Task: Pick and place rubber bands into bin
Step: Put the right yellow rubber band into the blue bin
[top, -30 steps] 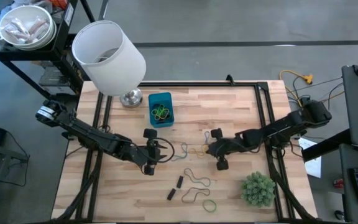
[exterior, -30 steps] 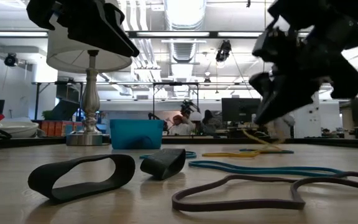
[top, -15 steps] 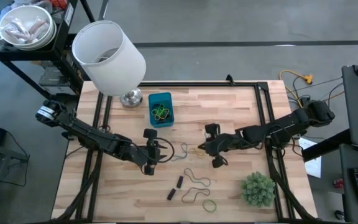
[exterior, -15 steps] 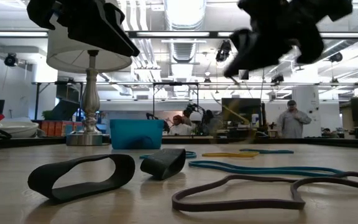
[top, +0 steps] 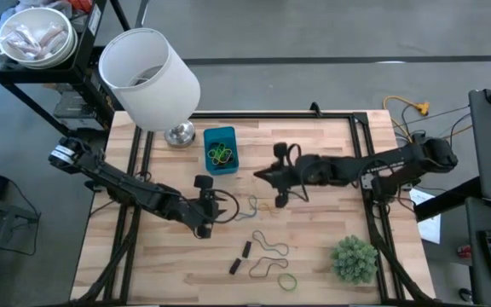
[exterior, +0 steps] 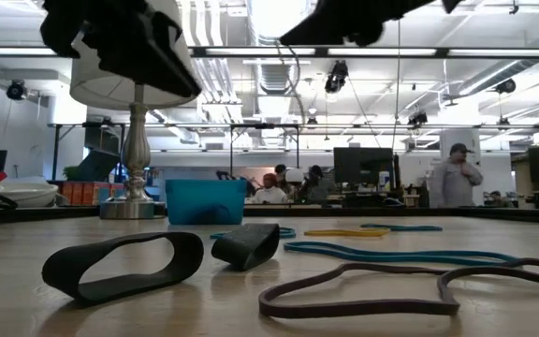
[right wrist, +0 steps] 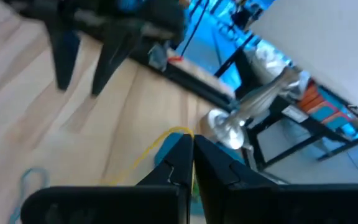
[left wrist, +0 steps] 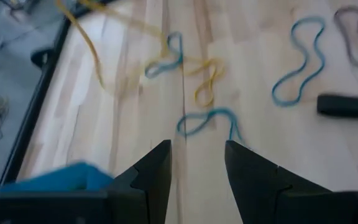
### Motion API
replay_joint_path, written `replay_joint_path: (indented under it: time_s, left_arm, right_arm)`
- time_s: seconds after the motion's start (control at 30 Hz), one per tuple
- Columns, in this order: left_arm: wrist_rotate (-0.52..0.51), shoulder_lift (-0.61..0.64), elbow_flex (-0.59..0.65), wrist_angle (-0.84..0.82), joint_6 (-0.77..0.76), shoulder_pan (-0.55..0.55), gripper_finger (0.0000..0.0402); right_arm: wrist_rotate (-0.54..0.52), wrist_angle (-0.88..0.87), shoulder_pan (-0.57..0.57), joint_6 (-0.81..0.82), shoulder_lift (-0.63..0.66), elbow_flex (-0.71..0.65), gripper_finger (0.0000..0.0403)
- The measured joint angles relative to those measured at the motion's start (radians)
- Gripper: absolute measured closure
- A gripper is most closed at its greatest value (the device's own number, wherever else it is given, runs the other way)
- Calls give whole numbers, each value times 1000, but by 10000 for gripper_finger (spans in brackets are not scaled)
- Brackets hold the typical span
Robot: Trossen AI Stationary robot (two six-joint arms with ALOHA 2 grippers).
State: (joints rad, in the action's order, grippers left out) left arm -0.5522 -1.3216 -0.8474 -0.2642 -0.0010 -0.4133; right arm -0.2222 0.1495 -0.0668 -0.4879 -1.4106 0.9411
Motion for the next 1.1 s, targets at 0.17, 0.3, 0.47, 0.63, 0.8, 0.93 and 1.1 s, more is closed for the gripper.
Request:
replay_joint_path:
  time_s: [0.17,0.3,0.47,0.63,0.8,0.93,1.1]
  left_arm:
    - [0,24,0,-162,-165,-6,267]
    - [2,36,2,-276,-318,-17,267]
    - [3,36,9,-377,-456,-21,267]
    - [4,36,41,-390,-470,-21,267]
    - [28,44,53,-411,-517,-21,267]
    - [40,45,53,-410,-518,-27,267]
    - [51,45,53,-407,-518,-27,267]
  right_arm:
    - [118,96,101,-5,-27,5,394]
    - [191,187,167,11,-82,5,394]
    - [253,258,229,22,-202,48,394]
    - [257,259,272,45,-355,173,394]
    - [264,242,307,88,-495,318,394]
    - [284,129,335,139,-579,429,394]
    - [284,-20,371,199,-657,524,394]
